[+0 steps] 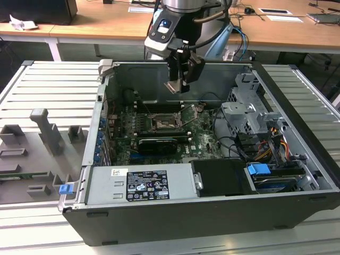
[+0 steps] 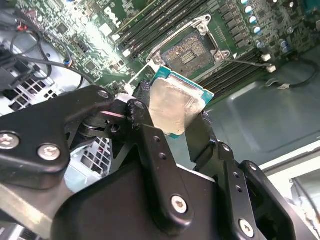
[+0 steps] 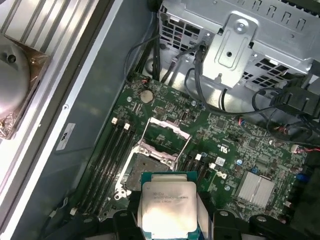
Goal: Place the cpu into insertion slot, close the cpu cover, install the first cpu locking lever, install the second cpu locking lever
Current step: 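Place the cpu into insertion slot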
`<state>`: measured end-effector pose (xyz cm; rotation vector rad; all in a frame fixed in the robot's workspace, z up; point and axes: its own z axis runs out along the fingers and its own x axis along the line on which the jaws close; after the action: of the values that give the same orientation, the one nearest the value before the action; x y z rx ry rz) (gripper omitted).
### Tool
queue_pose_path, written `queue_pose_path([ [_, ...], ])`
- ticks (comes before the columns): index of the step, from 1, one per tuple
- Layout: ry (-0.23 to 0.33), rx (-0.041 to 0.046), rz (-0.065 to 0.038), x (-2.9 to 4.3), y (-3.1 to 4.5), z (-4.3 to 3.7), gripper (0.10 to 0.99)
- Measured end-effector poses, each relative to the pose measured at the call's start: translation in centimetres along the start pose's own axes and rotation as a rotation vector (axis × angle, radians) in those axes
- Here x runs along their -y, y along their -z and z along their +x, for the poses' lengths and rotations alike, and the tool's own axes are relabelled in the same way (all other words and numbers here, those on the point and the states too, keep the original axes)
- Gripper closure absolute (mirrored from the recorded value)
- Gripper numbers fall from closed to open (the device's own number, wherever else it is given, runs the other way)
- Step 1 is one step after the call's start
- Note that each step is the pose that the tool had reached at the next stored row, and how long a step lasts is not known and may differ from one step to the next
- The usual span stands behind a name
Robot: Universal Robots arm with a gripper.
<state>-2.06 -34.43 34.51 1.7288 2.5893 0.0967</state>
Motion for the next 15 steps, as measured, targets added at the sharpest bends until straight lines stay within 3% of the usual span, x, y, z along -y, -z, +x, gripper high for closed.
queue_pose_path([
  [8, -0.114, 0.0082, -0.001, 0.02, -0.31, 0.00, 0.561],
  [15, -0.161, 0.0127, -0.003, 0.09, -1.23, -0.01, 0.561],
])
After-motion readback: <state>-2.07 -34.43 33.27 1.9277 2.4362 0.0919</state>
